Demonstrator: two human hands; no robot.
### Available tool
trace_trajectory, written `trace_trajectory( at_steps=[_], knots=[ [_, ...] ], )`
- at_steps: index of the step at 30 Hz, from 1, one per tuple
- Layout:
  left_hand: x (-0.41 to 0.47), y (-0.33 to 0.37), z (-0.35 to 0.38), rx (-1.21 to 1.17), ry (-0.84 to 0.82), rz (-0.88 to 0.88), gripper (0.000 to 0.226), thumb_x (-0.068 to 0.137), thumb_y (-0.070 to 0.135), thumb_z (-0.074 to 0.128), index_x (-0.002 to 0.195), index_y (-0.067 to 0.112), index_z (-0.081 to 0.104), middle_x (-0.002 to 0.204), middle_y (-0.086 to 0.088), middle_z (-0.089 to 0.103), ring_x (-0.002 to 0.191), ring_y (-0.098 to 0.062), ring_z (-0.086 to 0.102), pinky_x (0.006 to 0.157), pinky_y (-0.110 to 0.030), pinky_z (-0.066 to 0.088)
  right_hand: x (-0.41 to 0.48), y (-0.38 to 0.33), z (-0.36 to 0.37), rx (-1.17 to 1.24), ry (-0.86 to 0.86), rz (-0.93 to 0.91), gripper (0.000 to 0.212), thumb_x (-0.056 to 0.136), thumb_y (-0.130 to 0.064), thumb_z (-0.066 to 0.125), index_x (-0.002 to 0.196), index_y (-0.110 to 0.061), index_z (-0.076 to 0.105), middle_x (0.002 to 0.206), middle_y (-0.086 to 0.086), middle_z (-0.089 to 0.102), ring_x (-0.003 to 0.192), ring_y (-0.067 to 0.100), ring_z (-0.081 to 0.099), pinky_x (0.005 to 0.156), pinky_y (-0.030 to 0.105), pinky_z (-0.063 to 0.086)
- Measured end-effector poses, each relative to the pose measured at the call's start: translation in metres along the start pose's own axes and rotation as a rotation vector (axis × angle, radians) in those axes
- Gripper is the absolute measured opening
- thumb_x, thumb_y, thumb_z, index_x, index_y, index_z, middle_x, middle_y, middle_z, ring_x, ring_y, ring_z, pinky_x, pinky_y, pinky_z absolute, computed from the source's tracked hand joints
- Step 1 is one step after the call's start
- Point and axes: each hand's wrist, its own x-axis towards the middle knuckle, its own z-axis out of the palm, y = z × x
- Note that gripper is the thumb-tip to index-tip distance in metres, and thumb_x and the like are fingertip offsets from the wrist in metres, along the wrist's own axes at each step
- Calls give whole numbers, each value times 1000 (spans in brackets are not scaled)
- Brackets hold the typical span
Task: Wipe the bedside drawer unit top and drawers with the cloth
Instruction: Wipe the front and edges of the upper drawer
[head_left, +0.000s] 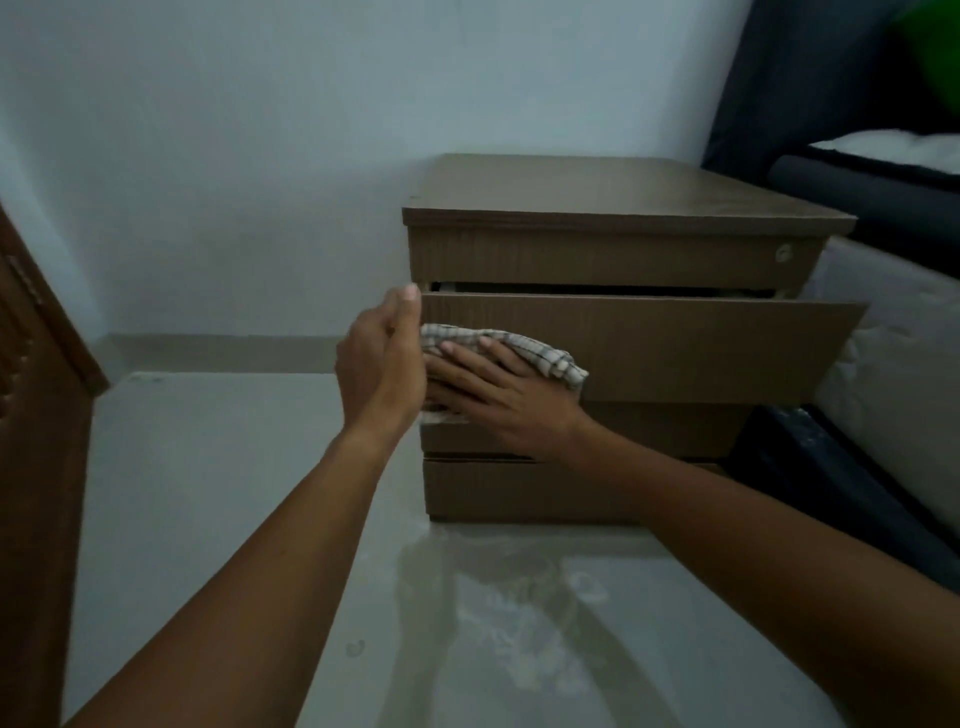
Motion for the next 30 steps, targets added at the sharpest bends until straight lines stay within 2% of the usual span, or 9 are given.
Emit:
trace_trajectory(
  at_steps=[4, 8, 10, 12, 14, 16, 21, 25, 30],
  knots=[
    [4, 16, 16, 489, -78, 405, 59, 99, 51, 25, 133, 18, 60, 139, -5, 56, 137, -25, 41, 115, -54, 22, -21, 1, 3, -1, 75, 290, 75, 93, -26, 57, 156, -23, 17, 164, 7, 19, 152, 25, 14, 123, 48, 5],
    [1, 43, 44, 620, -107, 469, 65, 98, 56, 22, 122, 15, 67, 128, -7, 65, 133, -28, 46, 116, -57, 17, -56, 24, -3, -43, 195, 653, 50, 102, -43, 41, 151, -30, 38, 159, 5, 32, 149, 26, 23, 121, 52, 14],
    [-5, 58, 62, 613, -131, 508, 60, 100, 53, 30, 120, 11, 68, 125, -9, 67, 127, -28, 52, 116, -55, 17, -72, 45, -7, -30, 199, 774, 51, 103, -49, 27, 150, -32, 36, 159, 8, 33, 149, 28, 23, 121, 54, 13],
    [-12, 73, 81, 562, -162, 545, 50, 101, 44, 39, 117, 8, 69, 119, -11, 68, 115, -29, 58, 114, -52, 26, -90, 66, -10, 2, 227, 922, 49, 102, -49, 27, 148, -33, 34, 157, 10, 35, 147, 30, 24, 120, 56, 12],
    [-20, 87, 100, 502, -180, 564, 40, 99, 37, 46, 112, 6, 69, 110, -12, 66, 101, -29, 60, 97, -46, 45, -112, 85, -10, 23, 293, 1096, 44, 101, -46, 33, 141, -30, 43, 150, 10, 42, 143, 31, 29, 119, 57, 14],
    [-27, 99, 117, 479, -190, 596, 36, 98, 32, 51, 114, 6, 69, 105, -11, 64, 96, -27, 60, 80, -41, 51, -133, 101, -9, 31, 365, 1238, 38, 100, -43, 37, 132, -27, 49, 142, 10, 47, 140, 31, 31, 118, 57, 16],
    [-33, 120, 153, 480, -190, 669, 28, 97, 26, 55, 110, 9, 73, 100, -9, 63, 96, -26, 58, 78, -37, 47, -159, 128, -7, 113, 609, 1523, 39, 101, -36, 33, 130, -15, 52, 144, 9, 45, 139, 30, 36, 113, 52, 30],
    [-28, 122, 162, 432, -141, 663, 23, 95, 24, 60, 101, 11, 77, 92, -8, 67, 89, -27, 60, 75, -37, 44, -159, 122, -1, 422, 913, 1900, 50, 102, -44, 22, 124, -13, 54, 120, 4, 62, 108, 20, 58, 92, 48, 47],
    [-23, 125, 158, 394, -160, 675, 21, 93, 25, 65, 103, 13, 79, 92, -8, 70, 85, -26, 65, 76, -34, 48, -146, 89, 5, 772, 1179, 2297, 39, 103, -41, 26, 123, -18, 51, 113, 2, 61, 91, 18, 60, 84, 40, 49]
  ],
)
